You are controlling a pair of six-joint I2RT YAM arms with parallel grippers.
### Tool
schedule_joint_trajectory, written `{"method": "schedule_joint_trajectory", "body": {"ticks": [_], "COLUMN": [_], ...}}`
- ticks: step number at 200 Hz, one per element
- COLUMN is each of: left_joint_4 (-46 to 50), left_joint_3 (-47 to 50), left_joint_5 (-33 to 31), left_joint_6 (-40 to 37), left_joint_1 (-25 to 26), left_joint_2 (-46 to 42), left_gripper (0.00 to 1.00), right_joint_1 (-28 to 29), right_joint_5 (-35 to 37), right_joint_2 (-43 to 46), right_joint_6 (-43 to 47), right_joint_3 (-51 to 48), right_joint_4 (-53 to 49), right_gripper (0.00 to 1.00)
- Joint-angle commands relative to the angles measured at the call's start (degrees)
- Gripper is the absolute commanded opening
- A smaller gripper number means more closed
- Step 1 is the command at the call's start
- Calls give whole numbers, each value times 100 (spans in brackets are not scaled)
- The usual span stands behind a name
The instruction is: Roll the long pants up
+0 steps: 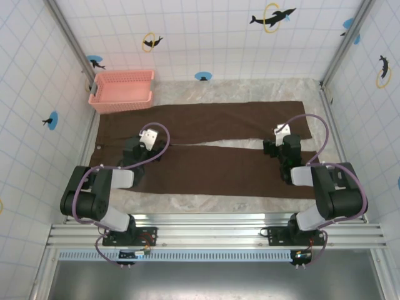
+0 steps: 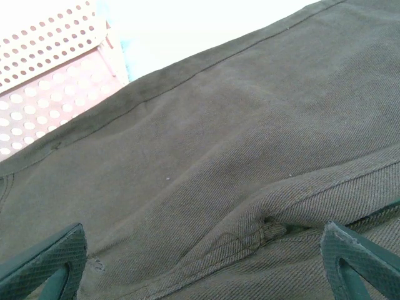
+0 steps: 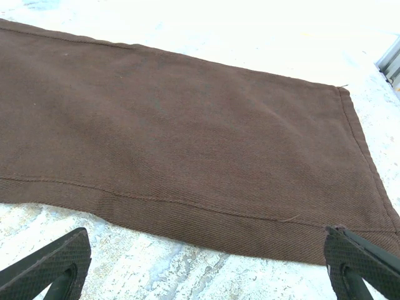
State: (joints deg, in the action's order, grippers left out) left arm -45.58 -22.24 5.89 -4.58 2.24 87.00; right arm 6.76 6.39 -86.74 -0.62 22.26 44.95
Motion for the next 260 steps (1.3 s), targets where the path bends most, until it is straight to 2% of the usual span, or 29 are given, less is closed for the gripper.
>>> {"method": "schedule_joint_trajectory", "body": {"ticks": [1,155,161,181,193,204,218,239,260], "left_joint_4": [-94,-107,327,2839,4129,5293,6684,8089,8834], "left_joint_3": [-107,-155,-345,-1627,-2372,-3010,-3662,-4088,-3944], "left_joint_5": [12,-84,-150,-486,-954,-1419,-1928,-2037,-2254], "left_joint_6": [-69,-61,-26,36,361,766,1490,2102,2565], "left_joint_1": [-31,-25,-30,-22,-14,-12,-9,-11,-23], "left_joint_2": [-29,-68,-179,-437,-454,-465,-456,-629,-1073], "left_gripper": [97,97,98,98,98,98,98,97,97], "right_joint_1": [-17,4,22,35,77,204,297,296,327], "right_joint_5": [30,139,240,275,269,786,1546,2001,2388], "right_joint_2": [-36,44,152,446,570,825,1246,1705,1945], "right_joint_6": [-20,-34,-57,-110,-146,-339,-947,-2133,-3185], "right_joint_3": [120,221,422,1434,1882,2015,2186,2604,2784], "right_joint_4": [157,-11,-440,-2635,-3391,-3860,-4699,-6539,-8234], "right_gripper": [98,98,98,100,93,93,97,93,88]}}
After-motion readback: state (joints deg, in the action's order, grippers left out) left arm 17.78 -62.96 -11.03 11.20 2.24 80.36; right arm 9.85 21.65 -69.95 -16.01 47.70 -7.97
